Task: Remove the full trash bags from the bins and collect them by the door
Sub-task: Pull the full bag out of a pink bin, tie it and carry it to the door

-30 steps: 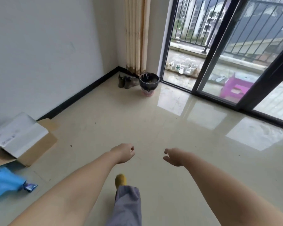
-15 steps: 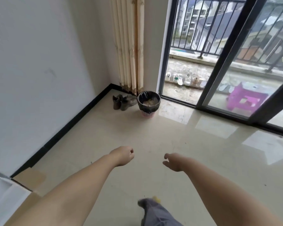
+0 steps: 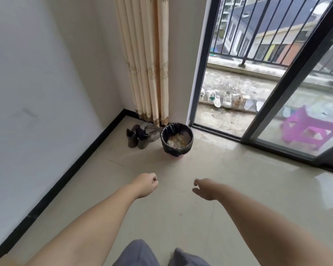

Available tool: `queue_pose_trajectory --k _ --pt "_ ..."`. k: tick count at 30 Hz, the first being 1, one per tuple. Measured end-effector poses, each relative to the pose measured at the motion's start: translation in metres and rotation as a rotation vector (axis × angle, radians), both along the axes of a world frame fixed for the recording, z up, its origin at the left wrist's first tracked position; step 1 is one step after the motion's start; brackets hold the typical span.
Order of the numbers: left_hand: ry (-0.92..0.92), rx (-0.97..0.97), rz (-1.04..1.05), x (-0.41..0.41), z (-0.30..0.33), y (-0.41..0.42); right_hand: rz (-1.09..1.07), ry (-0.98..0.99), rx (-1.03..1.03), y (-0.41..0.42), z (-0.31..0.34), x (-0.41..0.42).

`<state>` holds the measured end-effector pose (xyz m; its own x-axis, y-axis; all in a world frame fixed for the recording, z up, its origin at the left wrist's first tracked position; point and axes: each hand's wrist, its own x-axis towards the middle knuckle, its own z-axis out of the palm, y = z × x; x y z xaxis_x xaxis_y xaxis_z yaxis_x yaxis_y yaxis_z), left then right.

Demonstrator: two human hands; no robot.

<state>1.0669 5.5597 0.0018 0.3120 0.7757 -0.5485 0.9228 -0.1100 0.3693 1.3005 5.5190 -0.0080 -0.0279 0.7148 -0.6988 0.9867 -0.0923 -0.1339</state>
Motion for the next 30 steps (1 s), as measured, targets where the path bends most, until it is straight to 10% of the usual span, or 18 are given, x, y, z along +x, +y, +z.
queue_pose_trajectory --k 16,30 --pt "0.019 -0.173 -0.204 0.020 -0.117 0.277 -0.397 0.139 -0.069 0.226 -0.135 -0.006" --pt "-0.363 -0.259 0.305 0.108 -0.450 0.375 -0.921 0.532 0.137 0.356 -0.451 0.038"
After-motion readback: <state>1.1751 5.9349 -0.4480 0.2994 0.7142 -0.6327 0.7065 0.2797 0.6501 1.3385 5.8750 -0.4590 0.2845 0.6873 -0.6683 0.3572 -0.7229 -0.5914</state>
